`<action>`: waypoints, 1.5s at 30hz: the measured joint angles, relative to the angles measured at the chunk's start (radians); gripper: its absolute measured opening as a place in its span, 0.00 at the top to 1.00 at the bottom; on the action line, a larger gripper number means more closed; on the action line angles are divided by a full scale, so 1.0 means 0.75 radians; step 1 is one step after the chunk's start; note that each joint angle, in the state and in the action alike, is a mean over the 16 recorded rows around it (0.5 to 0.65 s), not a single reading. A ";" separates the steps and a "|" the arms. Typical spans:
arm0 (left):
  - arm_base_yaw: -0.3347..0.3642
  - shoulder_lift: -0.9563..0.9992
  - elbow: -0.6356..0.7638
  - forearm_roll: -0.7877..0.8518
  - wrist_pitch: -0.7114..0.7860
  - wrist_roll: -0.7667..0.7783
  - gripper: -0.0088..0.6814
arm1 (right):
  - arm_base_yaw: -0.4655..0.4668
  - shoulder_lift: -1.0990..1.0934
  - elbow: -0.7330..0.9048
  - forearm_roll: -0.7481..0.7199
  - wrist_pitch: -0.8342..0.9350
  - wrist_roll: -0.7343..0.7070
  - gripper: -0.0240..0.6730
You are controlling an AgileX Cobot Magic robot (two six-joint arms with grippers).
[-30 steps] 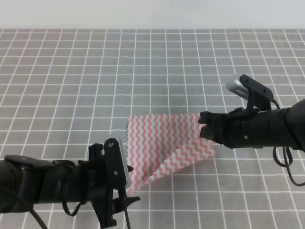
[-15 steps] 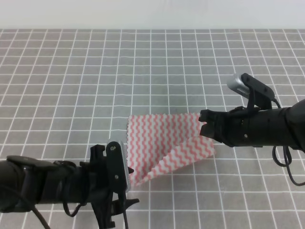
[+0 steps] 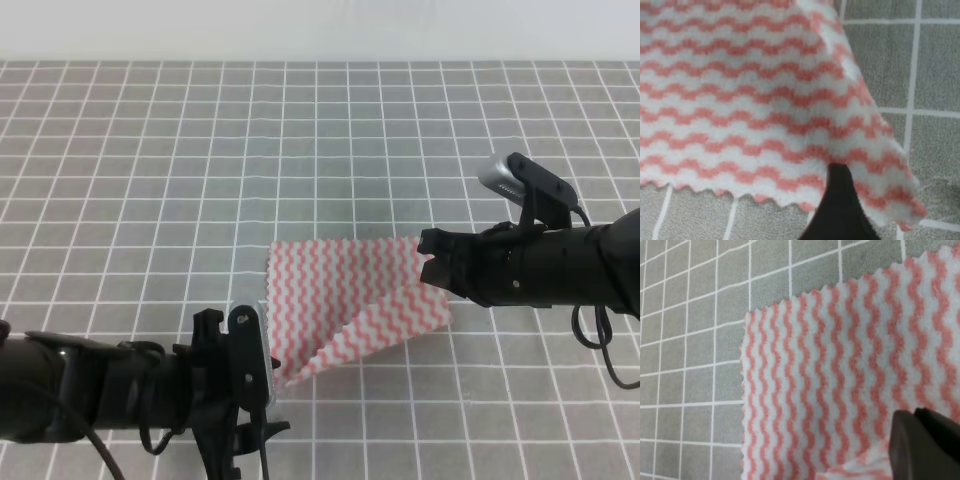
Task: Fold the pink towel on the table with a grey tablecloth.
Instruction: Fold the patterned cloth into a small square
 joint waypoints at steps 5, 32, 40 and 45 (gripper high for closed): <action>0.000 0.012 0.000 -0.007 0.000 0.030 0.31 | 0.000 0.000 0.000 0.000 0.003 -0.001 0.99; 0.000 0.013 -0.003 -0.013 -0.035 0.034 0.66 | 0.000 0.001 0.000 0.008 0.004 -0.029 0.99; 0.000 0.017 -0.026 -0.008 -0.051 0.033 0.66 | 0.000 0.001 0.000 0.026 0.000 -0.033 0.99; 0.000 0.018 -0.042 -0.008 -0.055 0.033 0.66 | 0.000 0.001 0.000 0.042 -0.008 -0.037 0.99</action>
